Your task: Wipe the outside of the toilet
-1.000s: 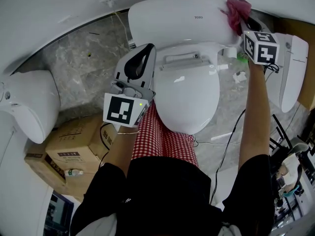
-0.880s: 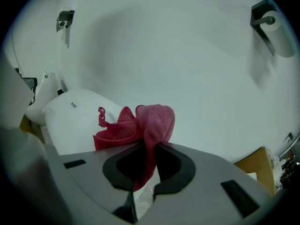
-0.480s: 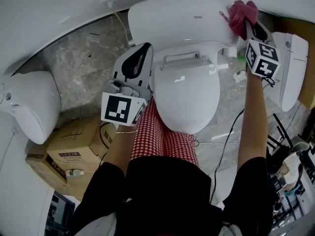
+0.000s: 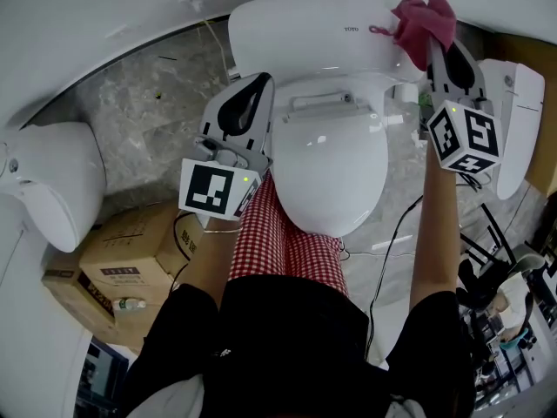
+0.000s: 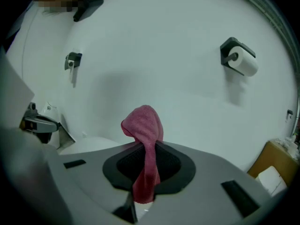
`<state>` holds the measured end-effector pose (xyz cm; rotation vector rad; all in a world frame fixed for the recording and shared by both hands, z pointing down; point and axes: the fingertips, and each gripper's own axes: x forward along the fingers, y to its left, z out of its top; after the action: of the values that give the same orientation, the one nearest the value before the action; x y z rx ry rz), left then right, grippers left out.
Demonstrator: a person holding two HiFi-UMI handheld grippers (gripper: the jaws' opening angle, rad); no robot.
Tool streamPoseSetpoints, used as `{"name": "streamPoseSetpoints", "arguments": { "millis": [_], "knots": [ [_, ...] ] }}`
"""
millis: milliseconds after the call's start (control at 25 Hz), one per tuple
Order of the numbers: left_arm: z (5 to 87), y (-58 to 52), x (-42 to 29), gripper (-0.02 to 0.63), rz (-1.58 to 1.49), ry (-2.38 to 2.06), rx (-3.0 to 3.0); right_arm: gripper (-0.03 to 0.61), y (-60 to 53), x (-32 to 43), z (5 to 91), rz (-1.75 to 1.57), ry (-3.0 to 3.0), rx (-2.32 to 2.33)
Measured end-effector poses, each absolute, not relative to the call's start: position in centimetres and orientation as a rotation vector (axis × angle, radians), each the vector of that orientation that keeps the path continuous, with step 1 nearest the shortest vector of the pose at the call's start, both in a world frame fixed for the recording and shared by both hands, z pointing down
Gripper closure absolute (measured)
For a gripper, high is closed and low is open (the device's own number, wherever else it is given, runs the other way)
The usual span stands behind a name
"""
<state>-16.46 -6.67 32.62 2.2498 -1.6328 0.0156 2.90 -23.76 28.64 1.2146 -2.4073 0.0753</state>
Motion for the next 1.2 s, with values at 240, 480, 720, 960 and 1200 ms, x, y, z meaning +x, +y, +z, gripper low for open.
{"name": "streamPoseSetpoints", "arguments": {
  "millis": [240,480,720,960,1200],
  "knots": [
    [32.7,-6.1,-17.3,0.603,0.012,-1.657,2.235,0.518,-20.8,-2.6,26.9,0.050,-2.543,1.075],
    [32.6,-5.3,-18.3,0.603,0.003,-1.689,2.206,0.518,-17.1,-7.9,27.3,0.098,-2.661,0.886],
    [32.8,-4.7,-19.3,0.603,-0.001,-1.717,2.184,0.518,-13.7,-12.1,28.1,0.177,-2.725,0.760],
    [33.5,-3.8,-20.8,0.603,0.014,-1.756,2.144,0.518,-11.5,-15.5,29.5,0.289,-2.737,0.689],
    [34.1,-3.0,-22.7,0.603,0.017,-1.803,2.092,0.518,-8.8,-18.5,32.2,0.373,-2.693,0.590]
  ]
}}
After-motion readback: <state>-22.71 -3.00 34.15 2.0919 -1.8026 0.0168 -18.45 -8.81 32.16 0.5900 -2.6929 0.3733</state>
